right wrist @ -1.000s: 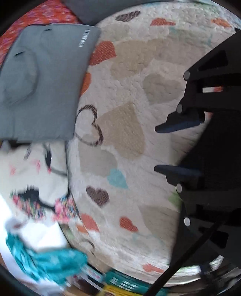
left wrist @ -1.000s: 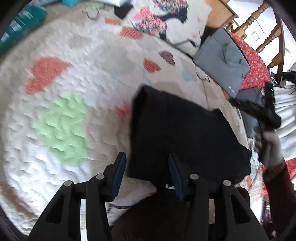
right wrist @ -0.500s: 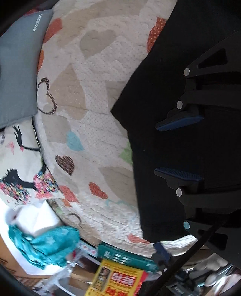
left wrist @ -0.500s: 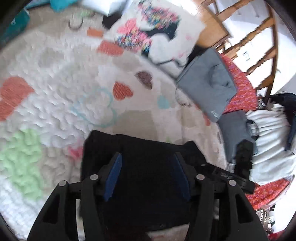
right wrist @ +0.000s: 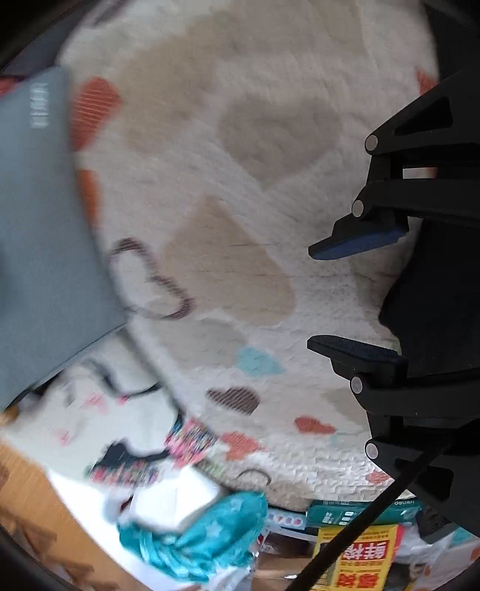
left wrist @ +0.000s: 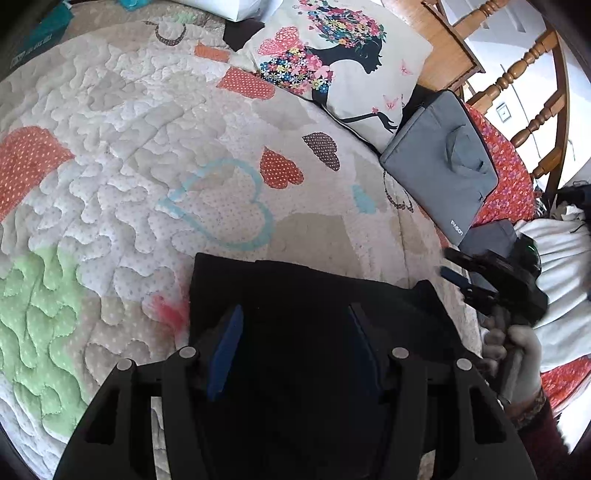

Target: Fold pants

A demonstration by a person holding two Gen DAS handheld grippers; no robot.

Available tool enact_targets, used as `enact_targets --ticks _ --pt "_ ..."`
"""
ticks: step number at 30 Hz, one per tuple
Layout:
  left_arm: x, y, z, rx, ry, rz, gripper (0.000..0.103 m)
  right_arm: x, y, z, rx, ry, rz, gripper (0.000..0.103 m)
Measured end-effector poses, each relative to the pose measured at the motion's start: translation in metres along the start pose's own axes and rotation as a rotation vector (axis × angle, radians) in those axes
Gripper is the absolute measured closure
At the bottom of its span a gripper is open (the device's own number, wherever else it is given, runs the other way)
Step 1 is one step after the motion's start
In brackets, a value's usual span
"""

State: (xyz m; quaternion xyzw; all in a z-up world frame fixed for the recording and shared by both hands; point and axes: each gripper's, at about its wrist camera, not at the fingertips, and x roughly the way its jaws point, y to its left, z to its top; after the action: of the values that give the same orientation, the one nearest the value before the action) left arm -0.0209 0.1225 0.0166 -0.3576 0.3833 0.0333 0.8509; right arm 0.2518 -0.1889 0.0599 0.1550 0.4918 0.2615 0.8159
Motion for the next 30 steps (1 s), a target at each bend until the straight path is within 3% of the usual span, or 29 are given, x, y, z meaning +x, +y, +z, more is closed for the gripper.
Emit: enact_targets --ticks 1,4,10,14,17,21,25,30 --pt "-0.002 0.000 0.002 -0.014 0.006 0.007 0.047 -0.022 -0.001 -0.006 -0.019 -0.015 0.003 0.055" --pt "-0.018 0.001 0.004 -0.038 0.005 0.047 0.047 -0.080 -0.024 -0.030 -0.031 -0.054 -0.010 0.039" --pt "-0.054 -0.017 -0.005 -0.014 -0.013 0.077 0.047 -0.184 -0.116 -0.087 0.068 -0.144 -0.162 0.038" --pt "-0.049 -0.065 -0.016 0.088 0.048 0.040 0.047 -0.230 -0.180 -0.126 0.214 -0.180 -0.195 0.037" --pt "-0.034 -0.117 -0.028 0.195 0.110 -0.005 0.047 -0.245 -0.214 -0.154 0.313 -0.197 -0.161 0.037" --pt "0.001 -0.194 -0.048 0.347 0.211 -0.051 0.046 -0.246 -0.230 -0.178 0.357 -0.198 -0.097 0.037" --pt "0.036 -0.263 -0.067 0.477 0.289 -0.089 0.046 -0.235 -0.228 -0.191 0.329 -0.174 -0.063 0.037" --pt "0.075 -0.316 -0.090 0.537 0.375 -0.112 0.046 -0.224 -0.215 -0.188 0.241 -0.170 -0.099 0.037"
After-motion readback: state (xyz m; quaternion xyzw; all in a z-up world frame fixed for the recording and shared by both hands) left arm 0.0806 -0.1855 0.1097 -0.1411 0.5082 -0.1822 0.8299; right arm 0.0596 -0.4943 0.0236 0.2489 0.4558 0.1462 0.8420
